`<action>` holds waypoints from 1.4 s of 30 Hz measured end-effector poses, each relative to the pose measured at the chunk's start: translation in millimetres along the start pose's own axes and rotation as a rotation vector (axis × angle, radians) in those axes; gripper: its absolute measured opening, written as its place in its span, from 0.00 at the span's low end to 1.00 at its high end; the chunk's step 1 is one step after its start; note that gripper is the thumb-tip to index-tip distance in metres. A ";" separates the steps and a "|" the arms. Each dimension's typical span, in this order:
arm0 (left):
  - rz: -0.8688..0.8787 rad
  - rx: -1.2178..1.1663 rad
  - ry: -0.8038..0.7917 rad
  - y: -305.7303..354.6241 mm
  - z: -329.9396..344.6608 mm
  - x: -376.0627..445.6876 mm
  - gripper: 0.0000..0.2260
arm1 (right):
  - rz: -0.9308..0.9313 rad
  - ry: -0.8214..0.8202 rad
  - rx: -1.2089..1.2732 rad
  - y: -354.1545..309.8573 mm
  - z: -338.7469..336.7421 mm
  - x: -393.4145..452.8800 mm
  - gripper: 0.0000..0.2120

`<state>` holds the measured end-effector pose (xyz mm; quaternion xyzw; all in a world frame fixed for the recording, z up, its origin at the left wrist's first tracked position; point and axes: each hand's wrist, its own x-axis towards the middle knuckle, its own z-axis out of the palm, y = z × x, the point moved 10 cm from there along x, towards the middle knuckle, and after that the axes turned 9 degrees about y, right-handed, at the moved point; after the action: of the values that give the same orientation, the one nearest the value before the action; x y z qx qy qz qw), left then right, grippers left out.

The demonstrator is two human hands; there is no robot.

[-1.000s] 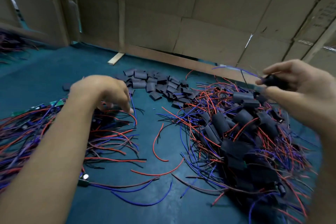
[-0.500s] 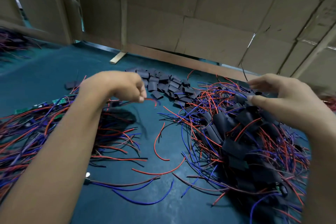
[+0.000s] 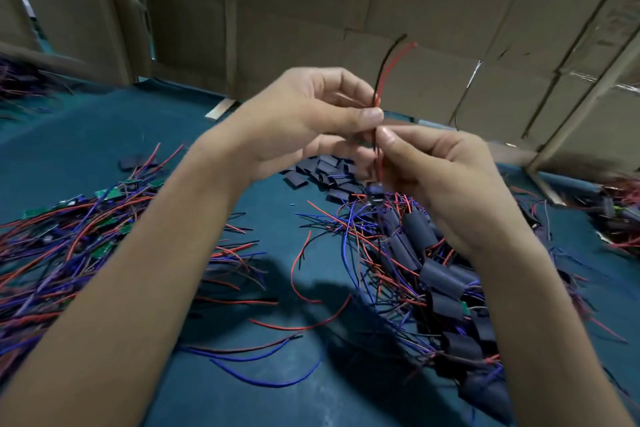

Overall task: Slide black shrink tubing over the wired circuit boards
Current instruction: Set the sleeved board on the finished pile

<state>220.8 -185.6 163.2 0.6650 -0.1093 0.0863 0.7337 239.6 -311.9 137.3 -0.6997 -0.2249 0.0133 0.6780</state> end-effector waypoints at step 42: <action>-0.427 1.305 -0.263 -159.2 -84.1 11.6 0.16 | 0.232 -0.024 -0.269 26.3 -53.1 5.1 0.20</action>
<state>279.0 -118.1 6.3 0.9817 0.0101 -0.0932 0.1660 269.1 -359.8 117.9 -0.8050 -0.1505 0.0695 0.5696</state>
